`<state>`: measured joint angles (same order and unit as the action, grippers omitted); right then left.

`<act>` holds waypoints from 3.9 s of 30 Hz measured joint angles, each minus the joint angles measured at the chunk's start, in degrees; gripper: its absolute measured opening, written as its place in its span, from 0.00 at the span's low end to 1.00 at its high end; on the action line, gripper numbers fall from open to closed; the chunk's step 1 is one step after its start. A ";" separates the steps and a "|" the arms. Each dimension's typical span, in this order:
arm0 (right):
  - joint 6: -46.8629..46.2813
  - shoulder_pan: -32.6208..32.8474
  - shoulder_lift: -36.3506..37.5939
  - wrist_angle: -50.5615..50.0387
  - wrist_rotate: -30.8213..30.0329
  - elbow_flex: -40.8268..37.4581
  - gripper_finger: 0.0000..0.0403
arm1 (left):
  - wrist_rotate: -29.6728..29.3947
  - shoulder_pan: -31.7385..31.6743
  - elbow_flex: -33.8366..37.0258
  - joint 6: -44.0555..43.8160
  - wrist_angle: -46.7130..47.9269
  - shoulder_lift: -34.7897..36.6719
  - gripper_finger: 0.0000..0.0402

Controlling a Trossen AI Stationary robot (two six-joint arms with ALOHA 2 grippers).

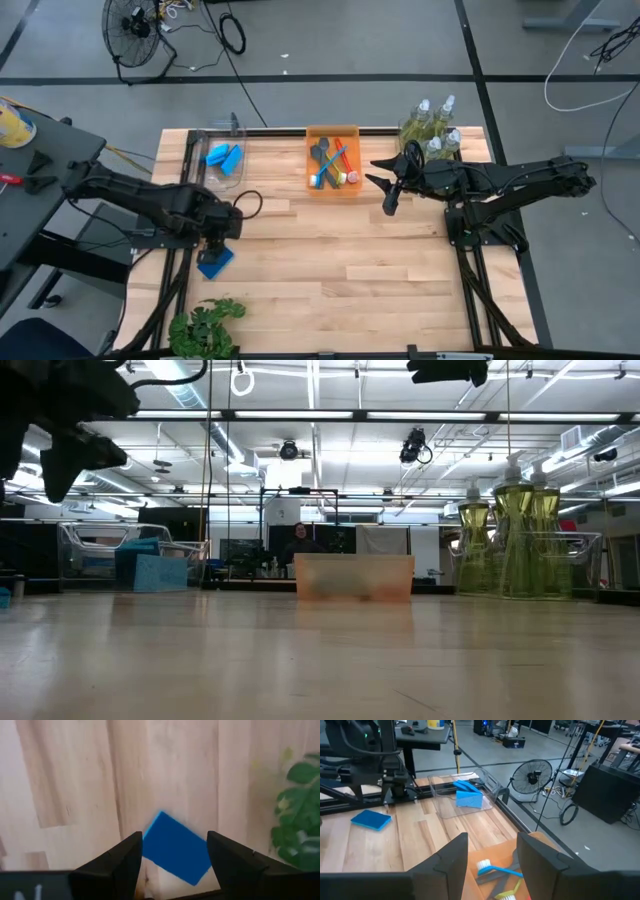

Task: Pick & Place Kitchen Sink Supplies
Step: Put the blue sponge into the left transparent bin

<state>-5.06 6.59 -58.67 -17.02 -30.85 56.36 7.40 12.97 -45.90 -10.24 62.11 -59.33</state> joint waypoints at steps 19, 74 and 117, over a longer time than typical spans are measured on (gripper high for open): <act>0.00 0.00 0.00 0.35 0.37 0.00 0.42 | -3.97 7.60 6.96 -4.74 -7.58 0.11 0.50; 1.42 -0.02 0.02 0.79 3.43 0.00 0.42 | -6.94 10.21 12.61 -72.14 -7.65 -15.77 0.47; 3.92 -0.01 0.01 1.27 3.29 0.00 0.42 | -4.02 11.04 14.82 -68.55 -13.53 -10.29 0.01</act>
<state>-1.14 6.58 -58.66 -15.75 -27.56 56.36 3.38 24.01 -31.08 -78.79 48.58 -69.62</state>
